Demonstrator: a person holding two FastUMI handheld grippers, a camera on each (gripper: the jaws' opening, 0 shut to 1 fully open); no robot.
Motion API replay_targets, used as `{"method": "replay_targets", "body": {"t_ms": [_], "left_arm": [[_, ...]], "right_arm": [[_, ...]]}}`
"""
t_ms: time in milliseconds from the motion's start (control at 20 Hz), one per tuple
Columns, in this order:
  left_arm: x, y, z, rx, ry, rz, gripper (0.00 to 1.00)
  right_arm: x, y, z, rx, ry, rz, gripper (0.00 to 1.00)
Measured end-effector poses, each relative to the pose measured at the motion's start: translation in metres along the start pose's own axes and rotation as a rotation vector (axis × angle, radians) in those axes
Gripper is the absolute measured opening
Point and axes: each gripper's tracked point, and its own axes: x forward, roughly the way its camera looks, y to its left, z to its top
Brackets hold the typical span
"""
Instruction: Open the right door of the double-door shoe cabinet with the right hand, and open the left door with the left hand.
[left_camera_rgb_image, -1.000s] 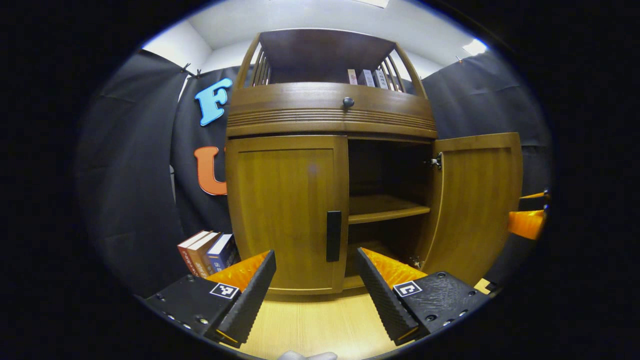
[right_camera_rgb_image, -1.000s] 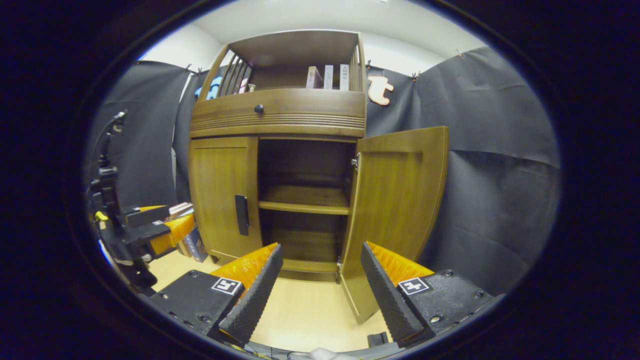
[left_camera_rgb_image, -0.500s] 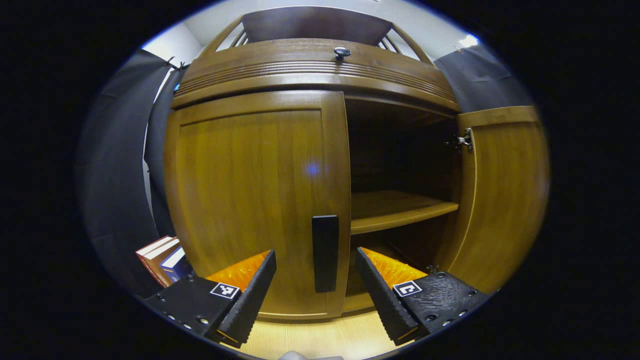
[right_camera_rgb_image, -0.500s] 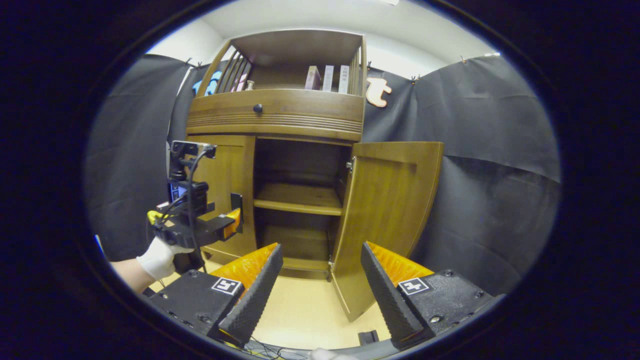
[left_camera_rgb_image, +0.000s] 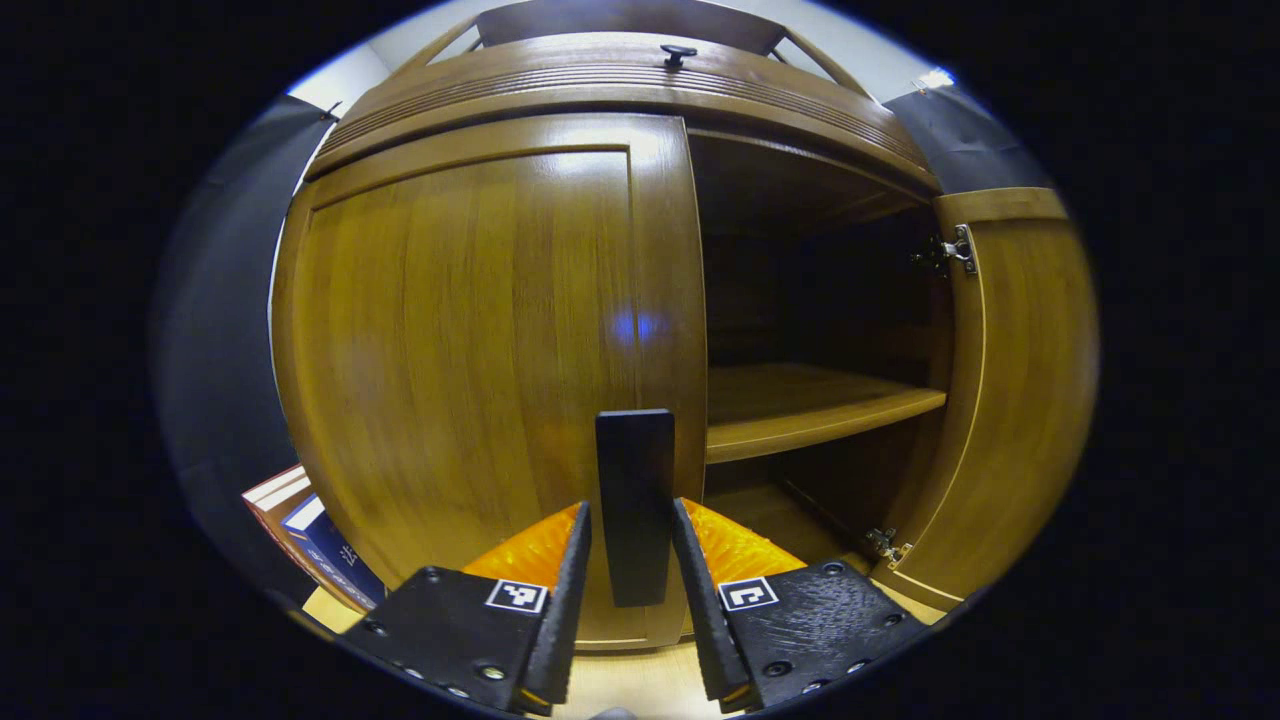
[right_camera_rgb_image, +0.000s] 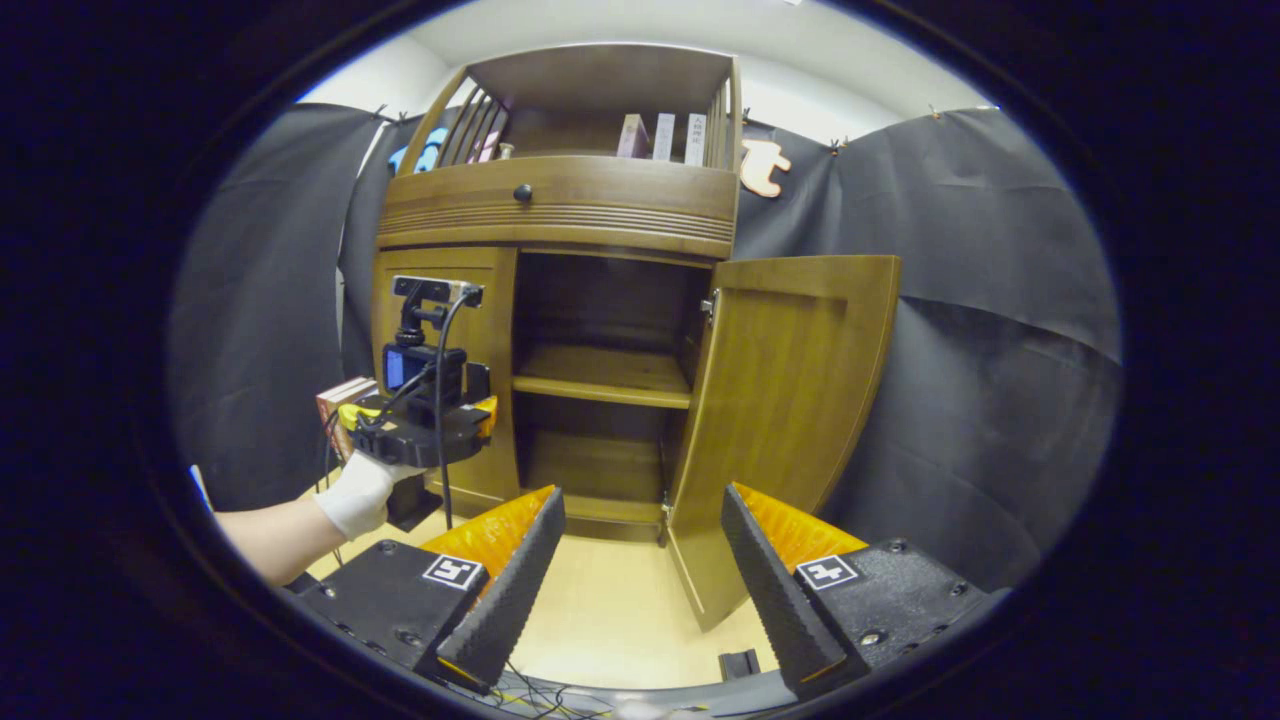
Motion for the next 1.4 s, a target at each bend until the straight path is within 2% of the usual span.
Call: {"method": "replay_targets", "body": {"t_ms": [50,100,200,250,350,400,450,500,850,1100,1400], "left_arm": [[0.002,0.001,-0.001,0.005,0.008,0.005,0.53],[0.005,0.001,-0.005,0.01,0.019,0.007,0.4],[0.013,0.001,-0.012,0.006,0.039,0.0,0.37],[0.013,-0.001,-0.011,-0.006,0.028,-0.013,0.43],[0.012,-0.003,-0.01,0.0,0.011,-0.016,0.31],[0.014,0.0,-0.009,0.012,-0.004,-0.012,0.31],[0.011,0.0,-0.01,0.014,0.001,-0.012,0.19],[0.011,0.001,-0.009,0.012,-0.006,-0.016,0.28],[-0.009,-0.001,-0.013,-0.006,0.008,-0.04,0.28],[-0.046,0.004,-0.017,0.003,-0.015,-0.056,0.28],[-0.089,0.018,-0.022,-0.009,-0.011,-0.034,0.28]], "right_arm": [[-0.001,0.0,-0.001,0.0,0.001,0.002,0.99],[-0.001,0.0,0.0,0.001,0.002,0.001,1.0],[-0.002,0.0,-0.001,0.005,0.004,0.0,1.0],[-0.003,-0.001,-0.002,0.006,0.005,0.001,1.0],[-0.006,-0.004,-0.004,0.005,0.005,-0.003,1.0],[-0.005,-0.004,-0.003,0.005,0.005,-0.004,1.0],[-0.004,-0.005,-0.003,0.006,0.007,-0.004,0.99],[-0.005,-0.005,-0.004,0.007,0.008,-0.005,1.0],[-0.011,-0.004,-0.005,0.001,0.001,-0.001,1.0],[-0.014,0.0,-0.006,-0.007,-0.005,0.02,1.0],[-0.021,0.002,-0.005,-0.016,-0.013,0.049,1.0]]}}
